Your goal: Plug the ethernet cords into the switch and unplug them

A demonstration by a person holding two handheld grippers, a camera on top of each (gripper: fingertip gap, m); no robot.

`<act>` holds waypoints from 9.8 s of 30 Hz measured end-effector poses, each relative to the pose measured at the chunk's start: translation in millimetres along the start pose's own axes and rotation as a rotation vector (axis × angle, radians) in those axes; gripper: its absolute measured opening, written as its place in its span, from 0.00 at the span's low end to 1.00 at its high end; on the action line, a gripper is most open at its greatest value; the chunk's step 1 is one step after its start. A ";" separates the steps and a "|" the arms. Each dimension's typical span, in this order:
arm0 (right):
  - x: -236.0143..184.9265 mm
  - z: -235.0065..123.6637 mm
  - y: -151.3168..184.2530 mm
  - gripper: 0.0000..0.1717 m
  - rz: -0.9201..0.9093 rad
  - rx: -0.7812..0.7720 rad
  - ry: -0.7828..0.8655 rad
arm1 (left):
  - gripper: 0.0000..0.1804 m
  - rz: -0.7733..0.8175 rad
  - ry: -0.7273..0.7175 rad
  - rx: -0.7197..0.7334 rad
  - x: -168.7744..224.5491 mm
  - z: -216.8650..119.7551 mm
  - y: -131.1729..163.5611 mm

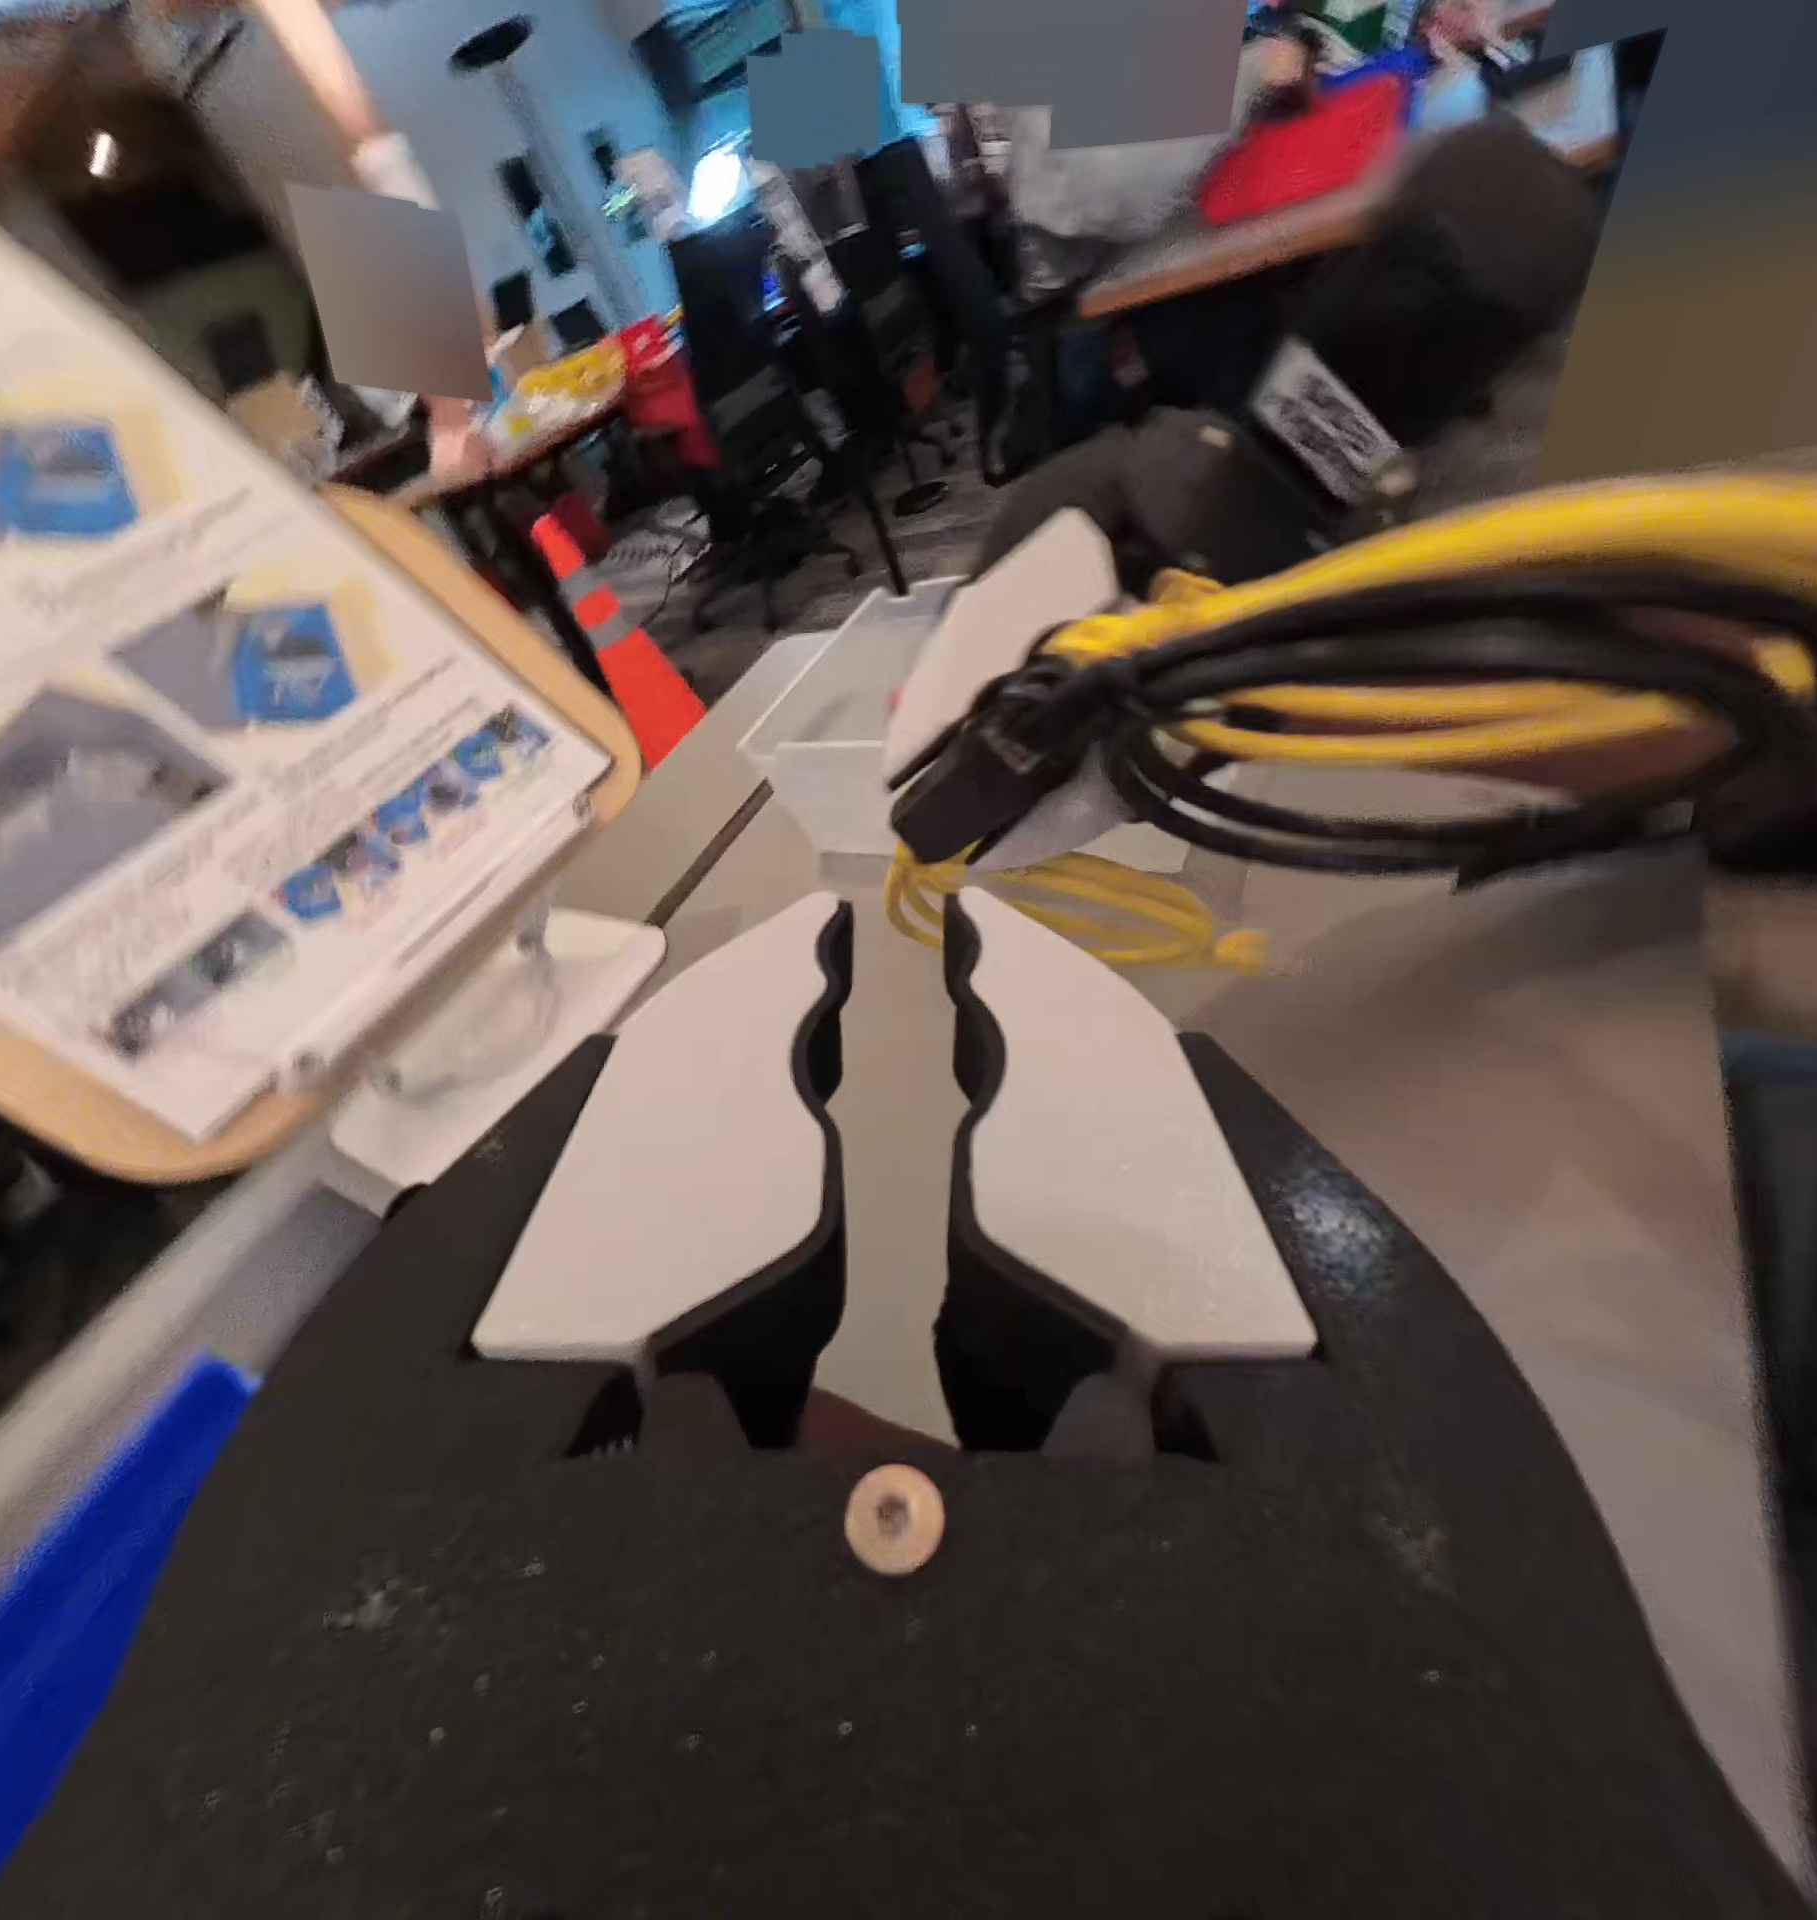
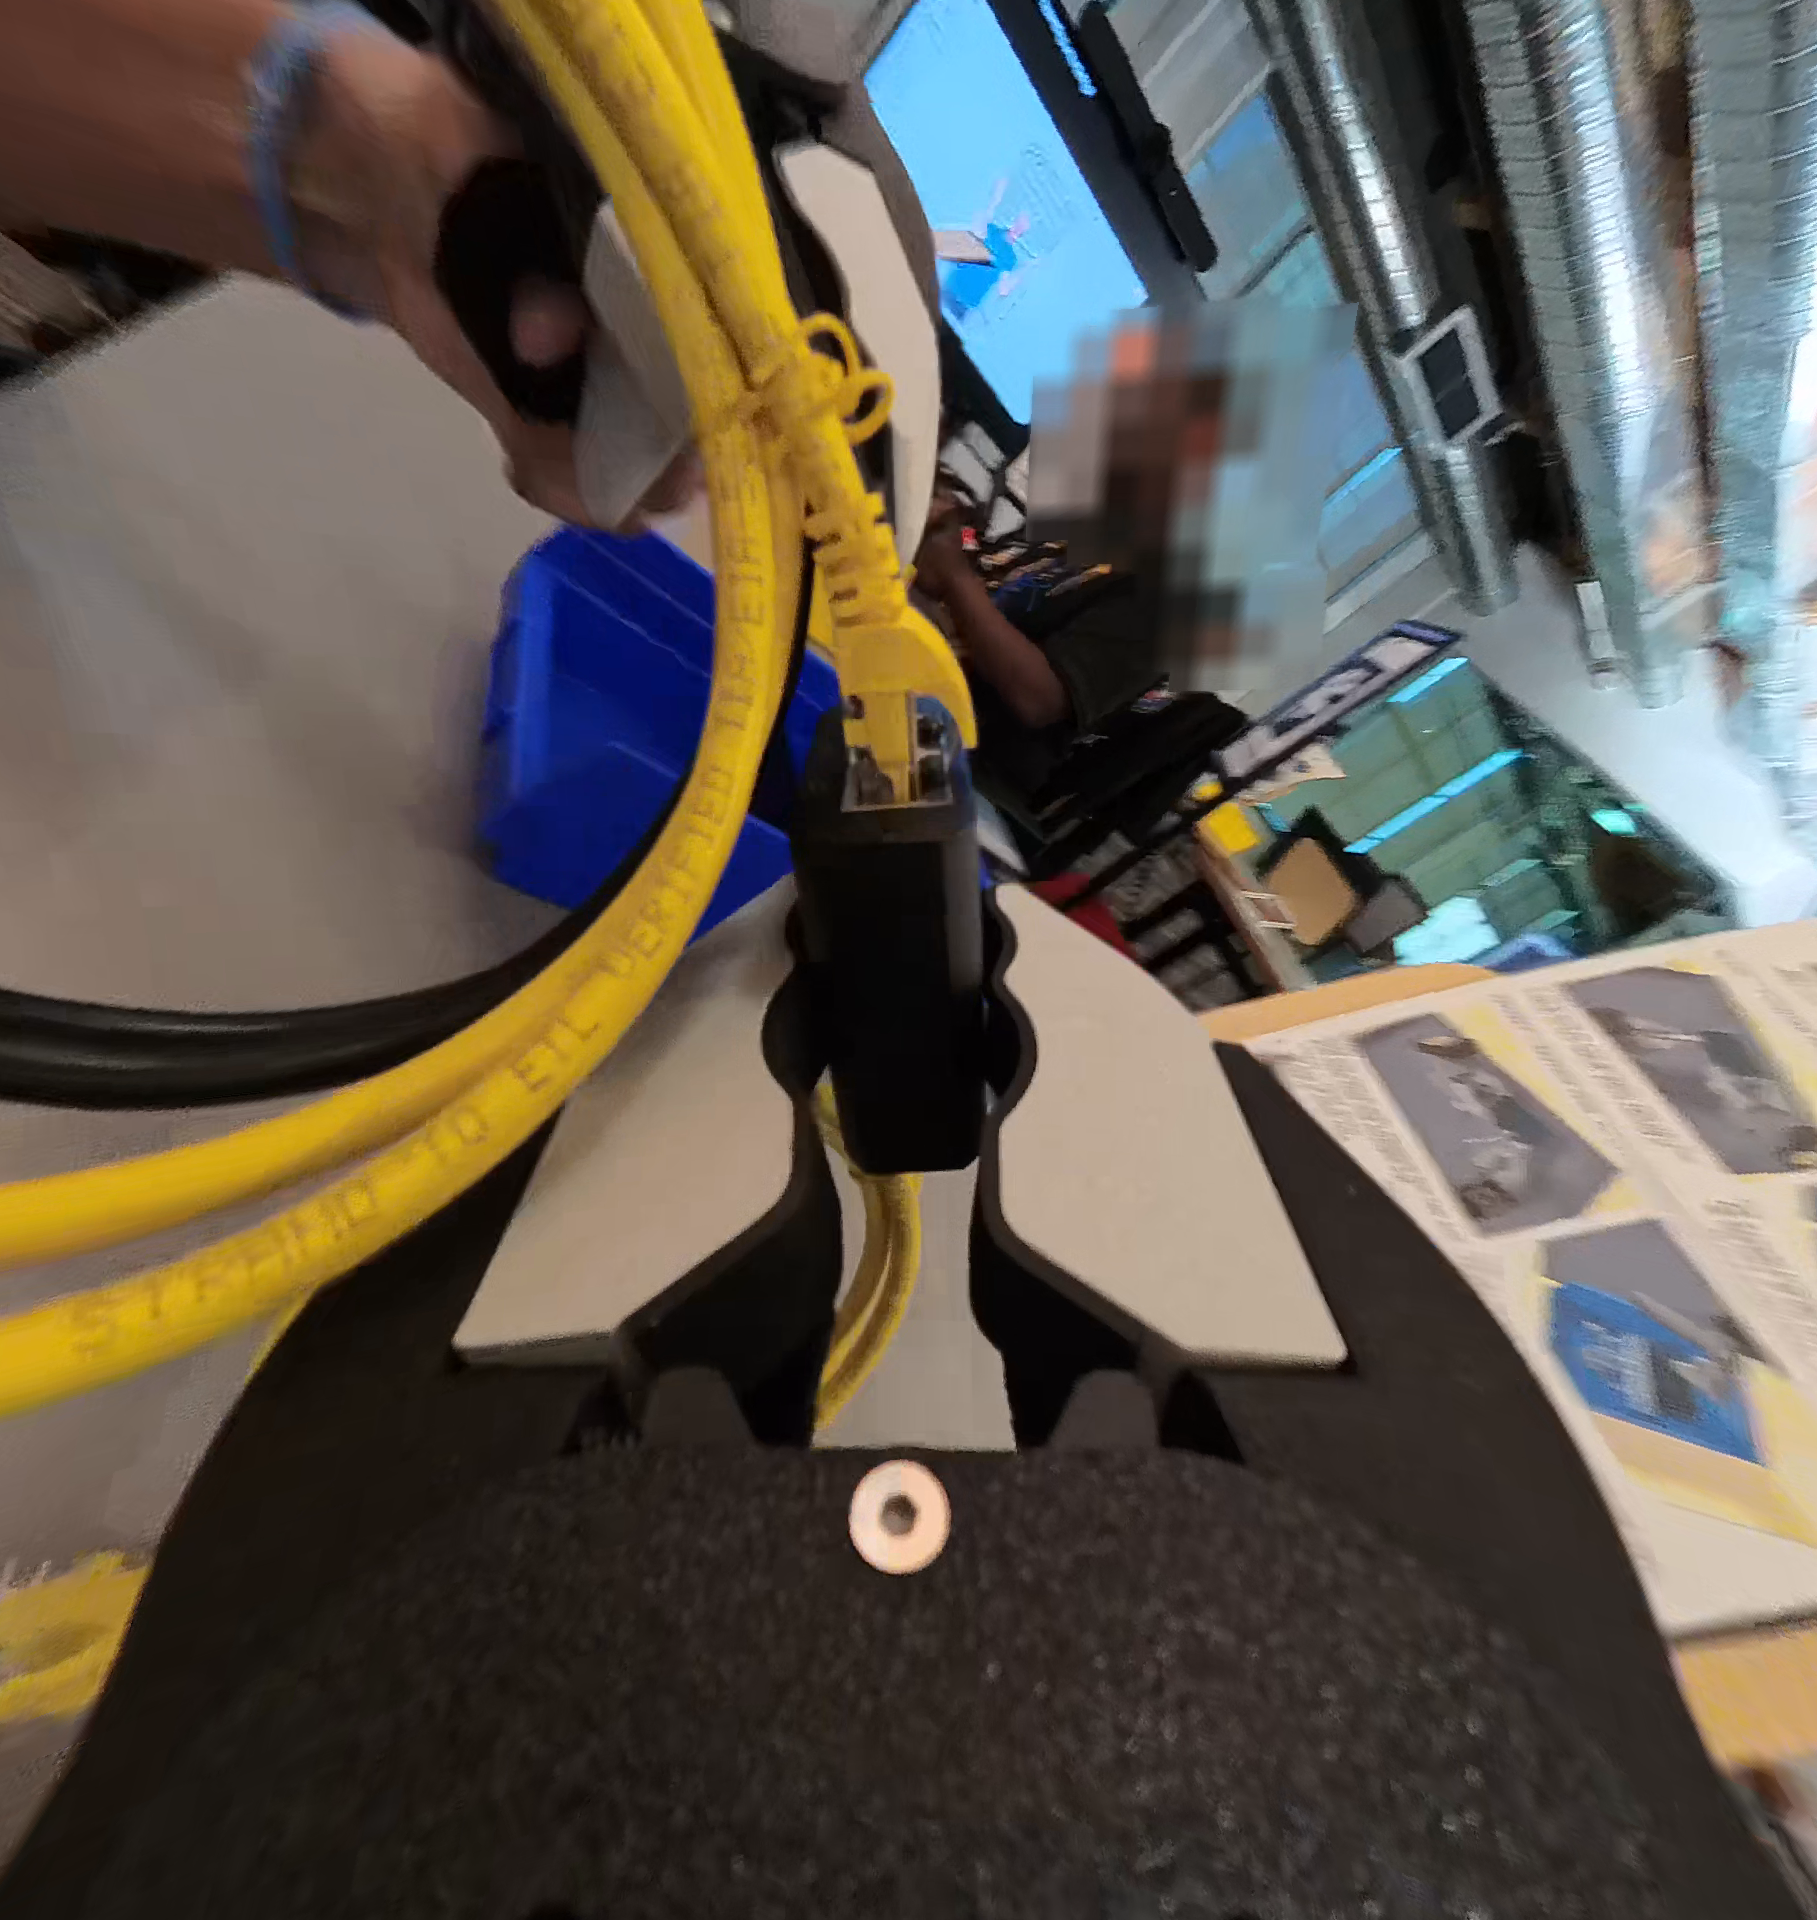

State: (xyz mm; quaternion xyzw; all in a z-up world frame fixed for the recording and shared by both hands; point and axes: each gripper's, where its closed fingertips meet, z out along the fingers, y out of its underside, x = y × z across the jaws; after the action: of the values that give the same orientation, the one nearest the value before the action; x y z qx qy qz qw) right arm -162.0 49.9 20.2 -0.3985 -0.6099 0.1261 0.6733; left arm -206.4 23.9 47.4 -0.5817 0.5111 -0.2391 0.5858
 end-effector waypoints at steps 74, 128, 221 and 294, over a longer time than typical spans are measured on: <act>12.7 10.0 39.3 0.15 -0.541 -0.505 0.223 | 0.12 -0.407 0.162 -0.505 6.9 28.8 35.6; -5.8 -7.3 1.5 0.15 -0.080 -0.206 -0.070 | 0.18 0.021 0.295 -0.060 16.6 18.7 13.4; 5.6 9.0 37.6 0.15 -0.405 -0.486 0.129 | 0.14 -0.584 0.075 -0.222 -0.2 32.9 24.7; 43.1 -46.0 58.9 0.15 -0.393 -0.519 0.174 | 0.06 -0.620 -0.062 -0.708 2.8 103.8 192.1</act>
State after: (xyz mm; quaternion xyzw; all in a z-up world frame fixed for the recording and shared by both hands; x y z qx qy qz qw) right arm -91.4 98.9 13.4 -0.4406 -0.6270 -0.2000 0.6106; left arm -174.8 106.9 -152.1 -0.8778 0.3458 -0.1962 0.2672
